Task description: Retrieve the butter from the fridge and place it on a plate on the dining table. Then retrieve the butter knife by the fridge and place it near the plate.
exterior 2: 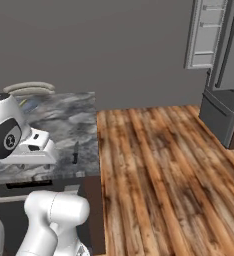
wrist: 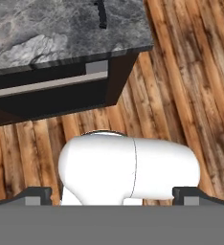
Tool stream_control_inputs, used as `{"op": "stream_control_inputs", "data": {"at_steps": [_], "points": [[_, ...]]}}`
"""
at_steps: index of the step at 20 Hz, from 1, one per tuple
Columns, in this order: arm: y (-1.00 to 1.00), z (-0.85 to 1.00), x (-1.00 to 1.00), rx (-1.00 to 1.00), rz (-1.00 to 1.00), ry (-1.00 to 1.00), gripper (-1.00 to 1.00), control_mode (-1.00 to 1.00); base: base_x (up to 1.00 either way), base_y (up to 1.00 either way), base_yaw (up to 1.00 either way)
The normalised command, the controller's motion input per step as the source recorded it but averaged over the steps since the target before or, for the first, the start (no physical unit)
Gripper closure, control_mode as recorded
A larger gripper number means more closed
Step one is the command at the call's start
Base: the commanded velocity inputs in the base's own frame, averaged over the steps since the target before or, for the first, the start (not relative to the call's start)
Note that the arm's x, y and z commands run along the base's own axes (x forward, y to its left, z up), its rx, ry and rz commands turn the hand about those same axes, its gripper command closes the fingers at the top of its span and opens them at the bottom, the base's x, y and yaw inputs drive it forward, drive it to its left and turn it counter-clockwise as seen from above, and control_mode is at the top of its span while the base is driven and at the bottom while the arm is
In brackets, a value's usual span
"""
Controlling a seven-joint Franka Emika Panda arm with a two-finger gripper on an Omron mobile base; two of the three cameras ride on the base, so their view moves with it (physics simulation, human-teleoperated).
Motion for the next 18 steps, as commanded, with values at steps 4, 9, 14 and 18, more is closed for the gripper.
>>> {"op": "stream_control_inputs", "data": {"at_steps": [4,9,14,18], "points": [[0.0,0.0,0.0,0.0,0.0,0.0,-1.0,1.0,0.52,-0.26,0.06],[0.0,0.0,0.0,0.0,0.0,0.0,-1.0,1.0,0.25,-0.14,0.04],[-0.03,-0.09,0.39,0.02,0.04,0.0,-1.0,-1.0,0.0,0.0,0.0],[0.05,-0.34,0.72,0.1,0.0,-0.12,-1.0,-1.0,0.0,0.0,0.0]]}}
